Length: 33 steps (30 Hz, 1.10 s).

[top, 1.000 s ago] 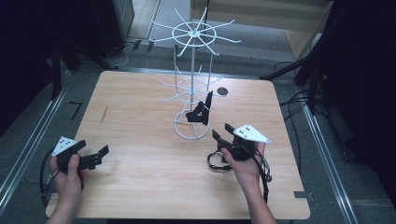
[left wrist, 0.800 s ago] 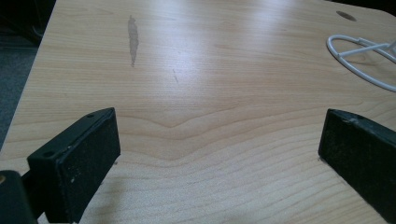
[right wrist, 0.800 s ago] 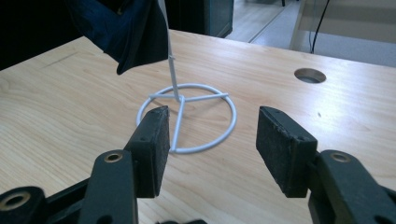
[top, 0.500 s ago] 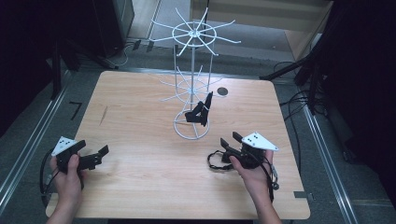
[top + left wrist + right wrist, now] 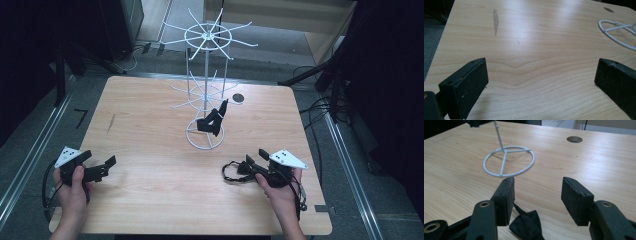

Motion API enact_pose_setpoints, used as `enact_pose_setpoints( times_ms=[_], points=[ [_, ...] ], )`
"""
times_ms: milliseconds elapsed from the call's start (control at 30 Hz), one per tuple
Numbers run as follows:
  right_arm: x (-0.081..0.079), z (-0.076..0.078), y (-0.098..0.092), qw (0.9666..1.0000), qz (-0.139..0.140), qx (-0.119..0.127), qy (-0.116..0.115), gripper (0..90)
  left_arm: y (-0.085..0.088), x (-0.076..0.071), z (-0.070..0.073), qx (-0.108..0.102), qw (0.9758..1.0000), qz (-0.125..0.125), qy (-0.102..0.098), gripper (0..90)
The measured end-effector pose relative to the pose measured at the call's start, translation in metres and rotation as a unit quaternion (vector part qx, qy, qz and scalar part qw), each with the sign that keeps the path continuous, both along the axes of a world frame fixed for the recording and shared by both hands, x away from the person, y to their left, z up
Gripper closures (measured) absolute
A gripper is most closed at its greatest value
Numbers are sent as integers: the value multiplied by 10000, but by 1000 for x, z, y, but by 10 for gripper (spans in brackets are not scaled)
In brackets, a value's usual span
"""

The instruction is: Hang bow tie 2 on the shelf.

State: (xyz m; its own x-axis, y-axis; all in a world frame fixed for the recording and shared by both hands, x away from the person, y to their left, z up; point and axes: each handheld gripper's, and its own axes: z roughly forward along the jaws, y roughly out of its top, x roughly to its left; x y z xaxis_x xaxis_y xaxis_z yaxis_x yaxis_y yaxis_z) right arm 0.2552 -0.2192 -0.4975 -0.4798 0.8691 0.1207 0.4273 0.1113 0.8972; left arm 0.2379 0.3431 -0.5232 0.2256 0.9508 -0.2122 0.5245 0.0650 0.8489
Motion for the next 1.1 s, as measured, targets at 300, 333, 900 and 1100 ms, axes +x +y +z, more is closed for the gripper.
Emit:
enact_pose_setpoints(
  times_ms=[300, 333, 900, 1100],
  points=[
    [-5, -13, -15, 9998, -42, -55, 192, 469, 0, -1, 0, -11, 10000, 9, -3, 0],
    [-6, -14, -15, 9997, -27, -91, 207, 469, 0, -1, 0, -11, 10000, 9, -3, 0],
    [-1, -40, -9, 9931, 356, -546, 977, 469, 1, -1, 0, -12, 10000, 8, 14, 0],
    [0, -47, -10, 9903, 266, -620, 1216, 493, 1, -1, 0, -18, 10000, 28, 23, 0]
  ],
)
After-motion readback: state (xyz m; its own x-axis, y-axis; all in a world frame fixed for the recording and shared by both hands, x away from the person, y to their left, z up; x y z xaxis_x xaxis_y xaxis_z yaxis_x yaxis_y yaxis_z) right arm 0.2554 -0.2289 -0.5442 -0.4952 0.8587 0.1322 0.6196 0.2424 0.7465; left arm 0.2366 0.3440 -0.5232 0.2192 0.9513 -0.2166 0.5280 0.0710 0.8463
